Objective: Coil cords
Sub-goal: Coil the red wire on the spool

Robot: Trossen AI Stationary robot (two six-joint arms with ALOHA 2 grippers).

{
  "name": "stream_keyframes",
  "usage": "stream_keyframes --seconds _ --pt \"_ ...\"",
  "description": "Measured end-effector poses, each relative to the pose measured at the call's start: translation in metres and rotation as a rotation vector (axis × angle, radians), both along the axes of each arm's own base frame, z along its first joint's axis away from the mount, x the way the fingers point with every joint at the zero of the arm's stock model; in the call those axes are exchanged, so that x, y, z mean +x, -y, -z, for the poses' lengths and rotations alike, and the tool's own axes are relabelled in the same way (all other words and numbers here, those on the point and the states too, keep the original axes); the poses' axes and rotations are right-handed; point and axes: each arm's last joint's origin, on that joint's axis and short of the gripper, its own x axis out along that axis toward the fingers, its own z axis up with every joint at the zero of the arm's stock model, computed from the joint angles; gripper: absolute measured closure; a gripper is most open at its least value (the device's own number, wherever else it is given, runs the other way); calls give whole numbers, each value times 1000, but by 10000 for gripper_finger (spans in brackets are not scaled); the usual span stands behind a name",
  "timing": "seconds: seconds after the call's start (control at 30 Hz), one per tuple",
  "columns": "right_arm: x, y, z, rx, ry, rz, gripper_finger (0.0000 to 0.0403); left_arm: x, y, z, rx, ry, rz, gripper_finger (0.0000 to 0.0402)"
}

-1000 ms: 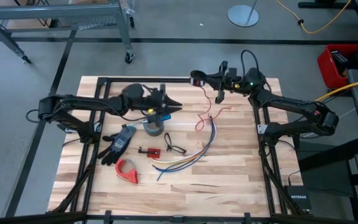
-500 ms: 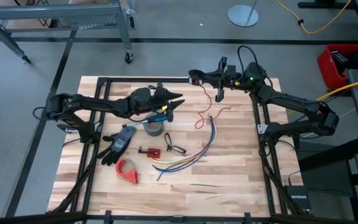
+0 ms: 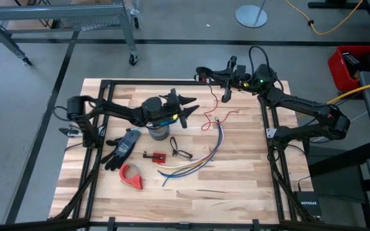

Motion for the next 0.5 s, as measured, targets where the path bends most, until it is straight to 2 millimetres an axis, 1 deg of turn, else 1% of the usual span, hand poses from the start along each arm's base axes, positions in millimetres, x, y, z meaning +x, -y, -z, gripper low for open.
stream_keyframes --seconds 0.1,0.2,0.33,0.5 --pt "0 -1 -1 13 11 -27 401 13 -3 8 -25 -10 3 244" --pt "0 -2 -2 27 17 -59 401 26 -5 11 -19 -8 2 244" --pt "0 -2 -2 21 18 -80 401 41 -8 5 2 14 1 245" --pt "-1 -3 -4 11 31 -81 401 53 -10 -1 0 22 5 245"
